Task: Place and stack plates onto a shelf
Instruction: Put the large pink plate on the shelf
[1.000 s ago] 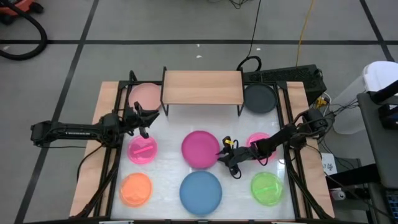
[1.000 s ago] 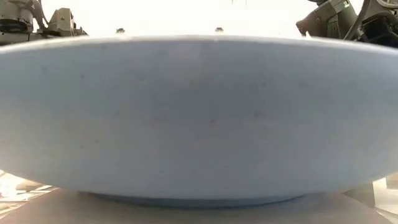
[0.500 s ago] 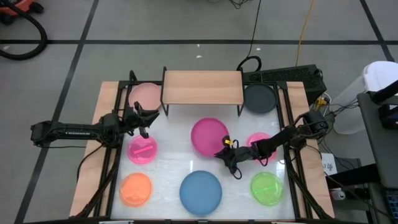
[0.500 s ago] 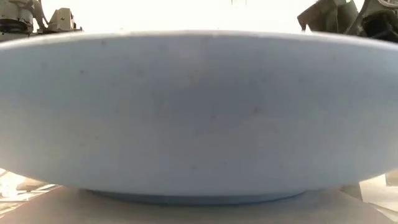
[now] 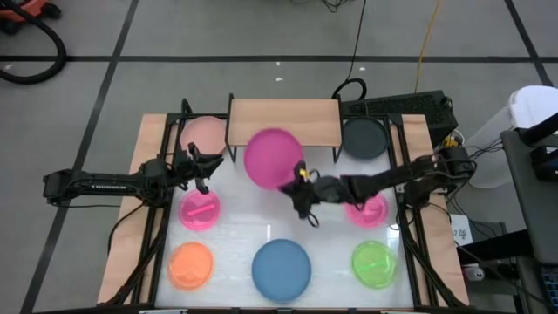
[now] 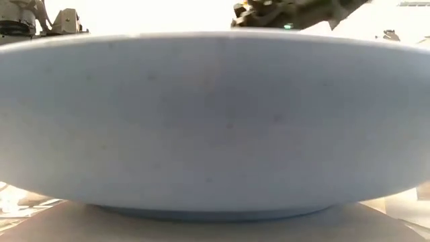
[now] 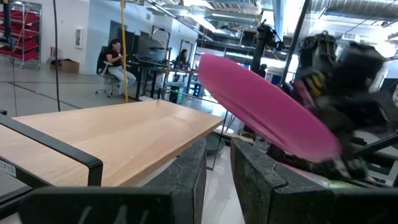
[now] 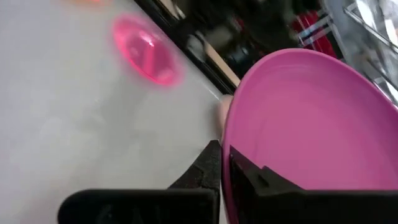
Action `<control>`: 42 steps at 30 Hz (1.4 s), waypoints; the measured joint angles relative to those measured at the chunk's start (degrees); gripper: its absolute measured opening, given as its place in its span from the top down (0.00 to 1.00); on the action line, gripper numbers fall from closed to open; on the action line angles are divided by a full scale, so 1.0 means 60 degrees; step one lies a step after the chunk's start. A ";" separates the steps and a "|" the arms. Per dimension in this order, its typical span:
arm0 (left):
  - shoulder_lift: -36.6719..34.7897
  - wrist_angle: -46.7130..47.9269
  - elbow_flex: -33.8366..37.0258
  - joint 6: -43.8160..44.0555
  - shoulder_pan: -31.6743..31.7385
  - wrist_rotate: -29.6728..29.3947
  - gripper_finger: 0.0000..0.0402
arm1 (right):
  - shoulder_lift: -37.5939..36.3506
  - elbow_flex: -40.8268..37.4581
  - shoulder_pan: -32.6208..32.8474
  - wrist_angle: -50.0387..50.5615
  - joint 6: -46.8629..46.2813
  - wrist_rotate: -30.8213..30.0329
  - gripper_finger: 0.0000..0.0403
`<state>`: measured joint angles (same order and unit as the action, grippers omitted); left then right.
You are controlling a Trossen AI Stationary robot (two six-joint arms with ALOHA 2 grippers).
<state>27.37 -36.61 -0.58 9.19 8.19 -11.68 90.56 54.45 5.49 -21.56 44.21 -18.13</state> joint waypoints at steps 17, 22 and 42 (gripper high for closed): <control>0.0002 0.0002 0.0000 0.0000 0.0000 0.0000 0.80 | 0.1420 0.4128 -0.4593 0.2546 -0.1344 0.4153 1.00; -0.0001 -0.0002 -0.0003 0.0000 0.0000 0.0000 0.80 | 0.2360 0.4752 -0.4600 0.3193 -0.1189 0.4332 1.00; 0.0002 -0.0002 -0.0004 0.0004 -0.0004 0.0000 0.80 | 0.3105 0.4755 -0.4199 0.2934 -0.1170 0.4244 0.76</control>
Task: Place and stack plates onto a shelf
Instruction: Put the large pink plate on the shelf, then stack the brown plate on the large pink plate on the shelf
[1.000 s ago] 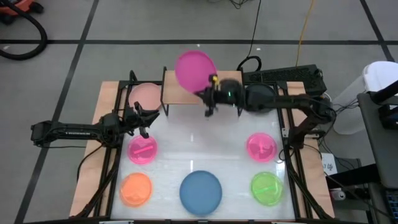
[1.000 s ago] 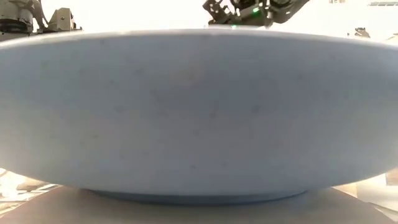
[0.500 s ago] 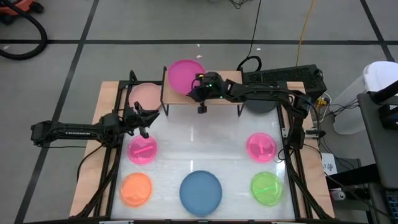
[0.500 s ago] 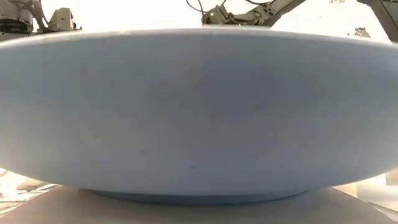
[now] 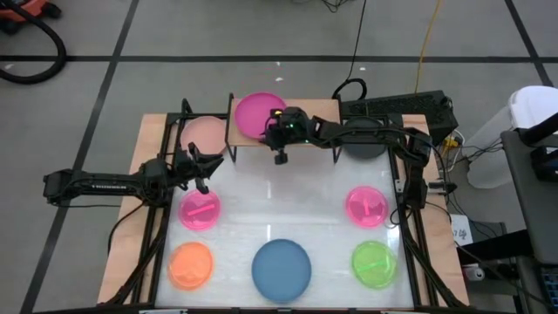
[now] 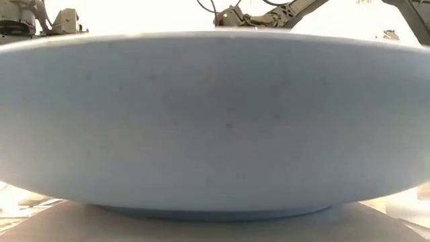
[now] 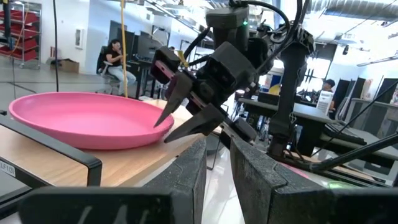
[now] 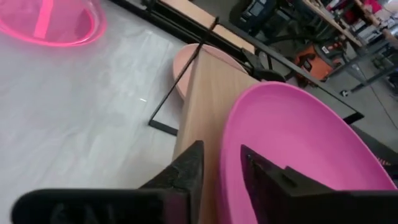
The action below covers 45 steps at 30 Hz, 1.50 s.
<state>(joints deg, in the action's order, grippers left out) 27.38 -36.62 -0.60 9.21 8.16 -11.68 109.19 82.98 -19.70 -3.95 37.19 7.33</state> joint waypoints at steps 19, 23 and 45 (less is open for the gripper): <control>-0.0004 0.0000 0.0004 -0.0004 0.0004 0.0000 0.80 | -0.3340 0.0000 0.0365 0.2364 -0.0182 -0.1013 0.71; 0.0000 0.0000 0.0004 0.0000 0.0001 0.0000 0.80 | -0.4302 0.0000 0.0350 0.4130 -0.0891 -0.1227 0.71; -0.0002 0.0001 0.0001 -0.0004 0.0003 0.0000 0.80 | -0.8942 -0.5292 0.1510 0.4415 -0.4104 -0.1228 0.71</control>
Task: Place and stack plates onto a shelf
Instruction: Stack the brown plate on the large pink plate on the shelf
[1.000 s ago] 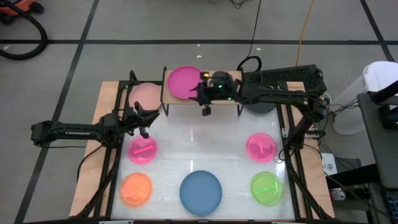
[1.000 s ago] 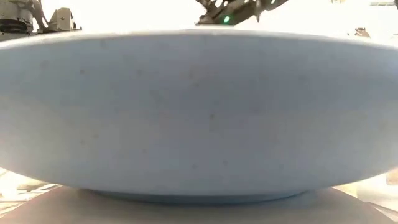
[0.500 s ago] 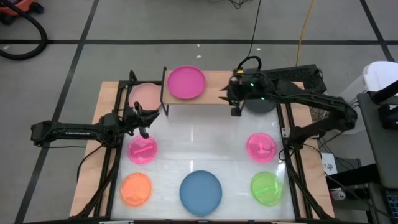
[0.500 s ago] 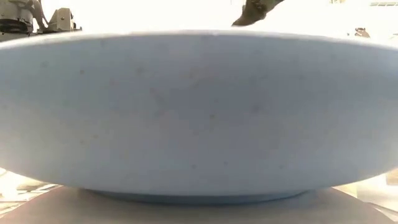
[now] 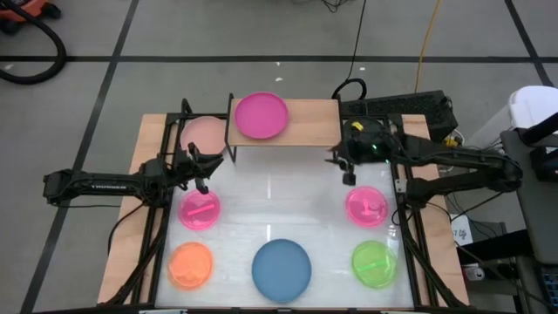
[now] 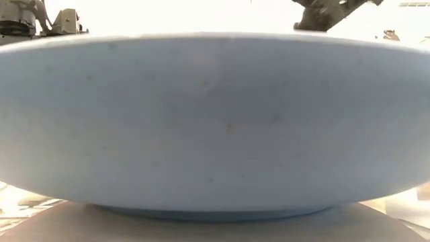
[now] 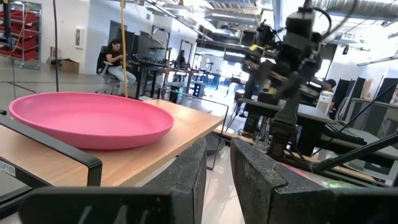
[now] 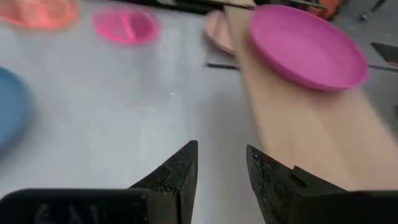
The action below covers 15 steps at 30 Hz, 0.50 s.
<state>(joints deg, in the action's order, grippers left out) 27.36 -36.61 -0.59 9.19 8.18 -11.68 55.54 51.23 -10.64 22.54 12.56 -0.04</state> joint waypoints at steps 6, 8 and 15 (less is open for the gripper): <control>0.0002 -0.0001 -0.0001 0.0000 -0.0003 0.0000 0.80 | -0.1516 -0.2025 0.1596 -0.2170 -0.0791 0.0026 0.71; 0.0001 -0.0001 0.0002 0.0002 0.0000 0.0000 0.80 | -0.1917 -0.2607 0.1899 -0.3142 -0.0809 0.0027 0.71; 0.0002 0.0002 -0.0001 0.0000 -0.0002 0.0004 0.80 | -0.2664 -0.4207 0.2173 -0.5769 -0.0575 0.0016 0.71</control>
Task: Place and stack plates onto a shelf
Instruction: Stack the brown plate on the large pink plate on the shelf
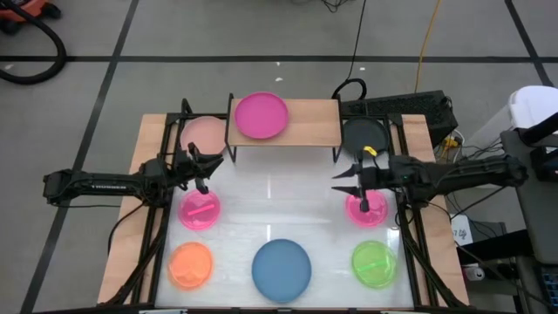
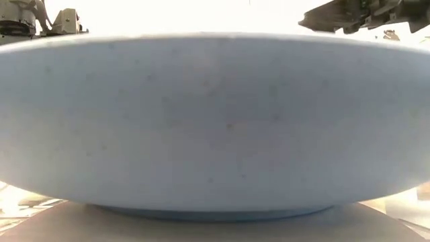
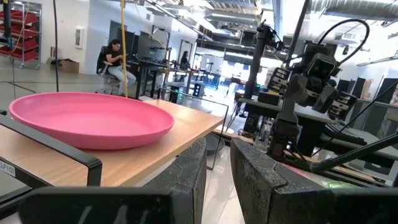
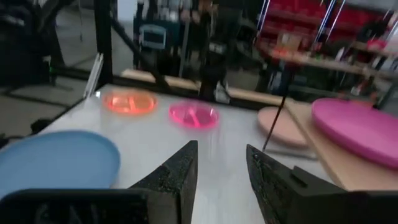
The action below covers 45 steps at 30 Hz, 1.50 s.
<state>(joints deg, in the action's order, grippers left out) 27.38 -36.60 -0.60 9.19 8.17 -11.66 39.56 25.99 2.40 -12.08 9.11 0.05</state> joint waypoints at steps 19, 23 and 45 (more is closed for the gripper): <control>-0.0001 -0.0004 0.0002 0.0002 0.0002 -0.0003 0.80 | -0.0042 -0.0311 -0.0008 -0.2464 0.2063 -0.0076 0.71; -0.0002 -0.0004 0.0004 0.0036 0.0001 -0.0004 0.80 | -0.0010 -0.0308 -0.0008 -0.2516 0.2349 -0.0303 0.71; 0.0158 0.3902 -0.2095 -0.1098 -0.0001 -0.1505 0.80 | 0.0249 -0.0308 -0.0033 -0.2735 0.2849 -0.1042 0.71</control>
<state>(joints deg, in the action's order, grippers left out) 28.32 -13.19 -13.17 2.60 8.16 -20.69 41.05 24.14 2.20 -28.49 26.20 -6.20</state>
